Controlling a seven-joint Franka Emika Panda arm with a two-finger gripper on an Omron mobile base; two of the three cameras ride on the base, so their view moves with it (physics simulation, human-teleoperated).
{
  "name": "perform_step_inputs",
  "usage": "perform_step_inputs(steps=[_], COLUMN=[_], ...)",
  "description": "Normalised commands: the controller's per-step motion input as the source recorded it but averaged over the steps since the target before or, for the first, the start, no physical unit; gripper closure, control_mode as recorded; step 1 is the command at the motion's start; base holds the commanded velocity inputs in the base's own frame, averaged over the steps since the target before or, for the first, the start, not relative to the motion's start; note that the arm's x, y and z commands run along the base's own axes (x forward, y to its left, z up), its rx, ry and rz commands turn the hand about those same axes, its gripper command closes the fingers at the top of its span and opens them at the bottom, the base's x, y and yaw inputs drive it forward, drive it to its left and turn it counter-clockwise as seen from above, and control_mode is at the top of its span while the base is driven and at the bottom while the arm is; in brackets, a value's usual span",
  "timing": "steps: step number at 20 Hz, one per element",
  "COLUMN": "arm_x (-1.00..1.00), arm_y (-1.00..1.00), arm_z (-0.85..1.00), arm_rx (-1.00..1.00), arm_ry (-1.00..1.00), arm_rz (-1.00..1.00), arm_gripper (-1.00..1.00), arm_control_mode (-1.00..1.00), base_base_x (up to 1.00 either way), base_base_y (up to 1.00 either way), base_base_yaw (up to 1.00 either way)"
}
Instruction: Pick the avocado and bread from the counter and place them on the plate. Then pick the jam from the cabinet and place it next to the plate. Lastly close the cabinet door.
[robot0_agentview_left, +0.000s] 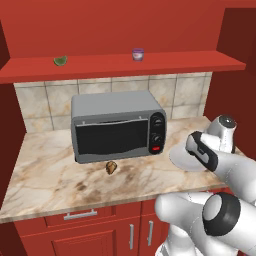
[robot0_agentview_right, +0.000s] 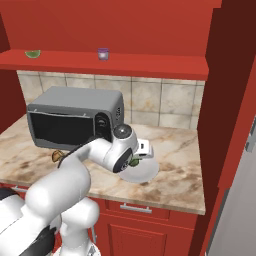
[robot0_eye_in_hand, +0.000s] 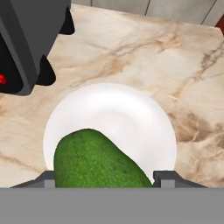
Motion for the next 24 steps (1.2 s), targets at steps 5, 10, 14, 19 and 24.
perform_step_inputs(steps=[5, 10, 14, 19, 24], arm_x=[0.0, 0.0, 0.0, 0.0, 0.0], arm_y=[0.0, -0.01, -0.01, -0.02, -0.01], arm_z=[-0.14, -0.12, -0.14, -0.18, -0.14], arm_rx=[0.0, 0.0, 0.0, 0.0, 0.0], arm_ry=[0.0, 0.0, 0.0, 0.0, 0.0], arm_rz=[0.0, 0.0, 0.0, 0.0, 0.0], arm_gripper=[1.0, 1.0, 1.0, 1.0, 1.0], arm_control_mode=[-1.0, -1.0, -1.0, -1.0, -1.0], base_base_x=[0.0, 0.0, 0.0, 0.0, 0.0], base_base_y=[0.0, 0.0, 0.0, 0.0, 0.0], base_base_yaw=[0.0, 0.0, 0.0, 0.0, 0.0])
